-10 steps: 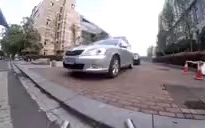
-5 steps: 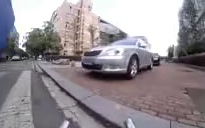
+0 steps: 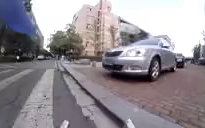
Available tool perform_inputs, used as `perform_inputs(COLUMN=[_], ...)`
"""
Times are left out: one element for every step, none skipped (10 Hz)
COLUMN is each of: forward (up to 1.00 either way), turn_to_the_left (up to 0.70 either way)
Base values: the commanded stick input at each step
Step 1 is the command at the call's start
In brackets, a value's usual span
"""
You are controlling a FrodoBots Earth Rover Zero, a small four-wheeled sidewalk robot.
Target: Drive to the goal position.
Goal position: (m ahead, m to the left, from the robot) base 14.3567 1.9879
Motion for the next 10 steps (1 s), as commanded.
perform_inputs(forward=[0.0, 0.0, 0.0, 0.0, 0.0, 0.0, 0.0, 0.0, 0.52, 0.7], turn_to_the_left=[0.45, 0.45, 0.45, 0.45, 0.45, 0.45, 0.45, 0.45, 0.0, 0.0])
